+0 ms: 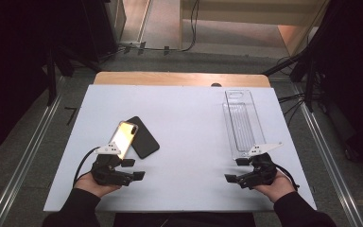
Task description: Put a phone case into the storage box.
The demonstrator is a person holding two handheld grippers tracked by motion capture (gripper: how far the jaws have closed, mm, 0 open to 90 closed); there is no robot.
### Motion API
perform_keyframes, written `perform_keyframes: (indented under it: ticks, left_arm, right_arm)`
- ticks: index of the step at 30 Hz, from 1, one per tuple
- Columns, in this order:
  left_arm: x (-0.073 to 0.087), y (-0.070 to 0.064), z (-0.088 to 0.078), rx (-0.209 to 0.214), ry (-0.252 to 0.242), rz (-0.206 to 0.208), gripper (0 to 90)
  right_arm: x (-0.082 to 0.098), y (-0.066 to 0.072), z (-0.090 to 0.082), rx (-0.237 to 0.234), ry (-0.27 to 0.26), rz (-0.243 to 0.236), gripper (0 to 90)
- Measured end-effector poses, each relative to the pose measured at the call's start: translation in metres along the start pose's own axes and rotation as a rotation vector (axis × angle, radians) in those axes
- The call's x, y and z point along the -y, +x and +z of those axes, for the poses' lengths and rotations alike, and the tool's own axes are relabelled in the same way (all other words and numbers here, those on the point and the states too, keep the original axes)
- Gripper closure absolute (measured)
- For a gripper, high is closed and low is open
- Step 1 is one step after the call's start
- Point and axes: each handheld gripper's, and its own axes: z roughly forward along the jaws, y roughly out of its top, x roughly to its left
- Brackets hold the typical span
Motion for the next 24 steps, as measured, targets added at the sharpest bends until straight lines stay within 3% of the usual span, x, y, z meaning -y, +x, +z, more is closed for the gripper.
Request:
perform_keyframes:
  ticks: [24]
  left_arm:
    - [0.0006, 0.0002, -0.001, -0.005, 0.015, -0.012, 28.7]
  right_arm:
    - [-0.0014, 0.0, 0.0041, 0.009, 0.021, -0.001, 13.1]
